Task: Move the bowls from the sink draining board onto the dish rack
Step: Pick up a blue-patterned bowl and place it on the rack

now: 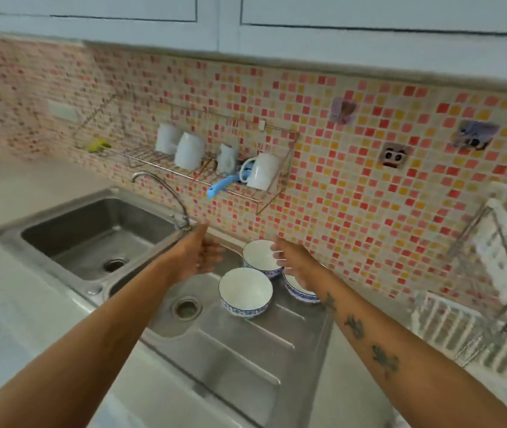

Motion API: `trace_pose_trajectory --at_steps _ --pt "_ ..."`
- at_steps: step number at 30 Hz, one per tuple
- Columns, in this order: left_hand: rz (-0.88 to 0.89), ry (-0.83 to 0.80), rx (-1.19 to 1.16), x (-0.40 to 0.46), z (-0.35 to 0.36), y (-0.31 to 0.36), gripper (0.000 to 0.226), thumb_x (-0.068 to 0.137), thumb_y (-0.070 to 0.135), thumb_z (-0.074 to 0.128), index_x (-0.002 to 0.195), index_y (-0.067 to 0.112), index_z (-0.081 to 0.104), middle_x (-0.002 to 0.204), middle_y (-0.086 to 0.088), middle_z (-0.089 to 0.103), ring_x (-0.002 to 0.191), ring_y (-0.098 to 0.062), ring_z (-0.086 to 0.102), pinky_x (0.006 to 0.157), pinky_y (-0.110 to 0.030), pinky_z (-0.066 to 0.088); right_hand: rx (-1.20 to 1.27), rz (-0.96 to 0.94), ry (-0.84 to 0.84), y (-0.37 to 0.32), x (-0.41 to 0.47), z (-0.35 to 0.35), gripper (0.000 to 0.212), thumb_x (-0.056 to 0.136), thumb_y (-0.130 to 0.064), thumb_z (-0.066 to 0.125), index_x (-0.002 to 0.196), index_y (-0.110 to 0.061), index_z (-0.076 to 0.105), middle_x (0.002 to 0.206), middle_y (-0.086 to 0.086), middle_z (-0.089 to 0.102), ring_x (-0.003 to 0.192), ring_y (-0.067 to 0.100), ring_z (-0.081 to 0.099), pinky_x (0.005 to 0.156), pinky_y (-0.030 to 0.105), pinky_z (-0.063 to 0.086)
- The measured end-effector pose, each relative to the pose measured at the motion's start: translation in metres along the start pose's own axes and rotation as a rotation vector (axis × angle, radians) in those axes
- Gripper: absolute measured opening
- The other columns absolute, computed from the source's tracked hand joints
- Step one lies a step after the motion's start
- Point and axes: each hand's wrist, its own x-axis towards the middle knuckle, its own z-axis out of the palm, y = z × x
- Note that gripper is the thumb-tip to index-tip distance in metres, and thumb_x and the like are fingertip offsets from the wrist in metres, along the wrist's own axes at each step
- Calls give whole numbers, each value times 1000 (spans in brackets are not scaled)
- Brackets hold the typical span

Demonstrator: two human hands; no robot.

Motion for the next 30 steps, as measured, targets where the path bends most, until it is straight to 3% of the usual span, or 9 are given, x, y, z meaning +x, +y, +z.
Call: trace_pose_trajectory --at_steps 3,6,9,11,15,20,23,27,30 --pt "-80 42 29 36 -23 -31 63 92 68 26 91 13 59 98 -7 64 94 -23 58 83 -36 43 43 158 -33 30 36 15 67 94 -56 39 140 -7 43 135 14 48 125 30 45 102 39 35" --pt "-140 79 67 69 -28 -61 71 92 69 26 118 10 58 121 -9 58 116 -26 51 99 -42 37 104 250 6 57 60 29 72 94 -58 36 149 -13 29 154 13 33 141 32 32 111 44 28" --pt "-167 119 62 97 -22 -87 78 92 67 28 140 9 45 145 -11 47 137 -29 39 107 -44 30 186 242 54 80 76 40 61 98 -52 31 150 -20 28 153 5 34 143 28 29 112 46 27" --pt "-174 105 60 110 -12 -99 75 95 64 28 146 10 38 151 -8 40 142 -27 33 114 -43 24 225 228 97 89 82 48 54 100 -49 29 145 -21 35 137 -1 43 139 24 34 110 43 28" --pt "-143 75 28 129 6 -114 62 103 48 24 134 2 50 127 -5 55 121 -22 50 95 -29 35 299 219 135 111 101 62 30 99 -48 32 123 -35 45 134 -2 51 123 18 46 106 37 34" --pt "-129 86 -31 145 14 -138 55 96 60 27 110 20 62 125 -13 65 113 -32 61 103 -48 46 331 237 157 128 118 77 50 99 -46 36 143 -21 36 142 2 47 121 19 46 106 38 38" --pt "-139 125 -125 144 18 -138 47 101 50 28 117 17 58 123 -9 62 112 -30 58 99 -41 44 369 263 208 131 123 81 49 99 -43 38 143 -19 36 134 3 50 114 18 48 92 33 40" --pt "-145 158 -195 154 18 -151 57 97 57 31 132 16 52 135 -12 57 121 -33 55 108 -51 41 400 274 222 132 124 82 38 99 -44 36 129 -22 45 126 3 54 111 20 52 88 34 42" --pt "-173 179 -214 152 19 -148 59 97 57 30 133 16 52 133 -12 59 119 -33 57 106 -50 43 468 287 204 134 125 82 49 98 -51 33 134 -21 49 132 7 59 114 25 58 82 34 52"
